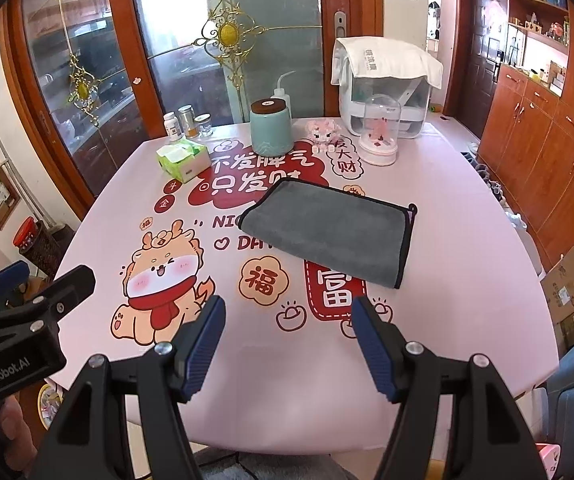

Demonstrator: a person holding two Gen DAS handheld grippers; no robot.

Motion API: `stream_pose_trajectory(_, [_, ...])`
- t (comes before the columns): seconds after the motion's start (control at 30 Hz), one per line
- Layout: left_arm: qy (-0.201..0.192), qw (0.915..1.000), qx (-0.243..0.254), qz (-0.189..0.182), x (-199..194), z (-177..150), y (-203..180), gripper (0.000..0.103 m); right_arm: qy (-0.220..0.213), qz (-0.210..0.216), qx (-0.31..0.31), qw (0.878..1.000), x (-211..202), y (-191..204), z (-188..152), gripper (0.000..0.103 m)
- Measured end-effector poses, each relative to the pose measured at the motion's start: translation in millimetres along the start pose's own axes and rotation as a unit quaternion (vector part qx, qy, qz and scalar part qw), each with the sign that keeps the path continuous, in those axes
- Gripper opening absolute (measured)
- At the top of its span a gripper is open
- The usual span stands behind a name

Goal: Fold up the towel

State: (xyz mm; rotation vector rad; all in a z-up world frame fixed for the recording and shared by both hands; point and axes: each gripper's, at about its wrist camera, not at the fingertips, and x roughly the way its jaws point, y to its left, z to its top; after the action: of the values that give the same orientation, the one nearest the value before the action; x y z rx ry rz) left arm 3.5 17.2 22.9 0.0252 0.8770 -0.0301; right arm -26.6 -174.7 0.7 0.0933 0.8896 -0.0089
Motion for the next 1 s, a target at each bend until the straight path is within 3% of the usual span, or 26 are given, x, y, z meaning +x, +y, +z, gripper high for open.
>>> stream_pose_trajectory(1.0, [0.015,0.9998,-0.003,-0.009,11,4,-1,0.102,0.013,-0.004,-0.009,1.000,10,1,2,0.066])
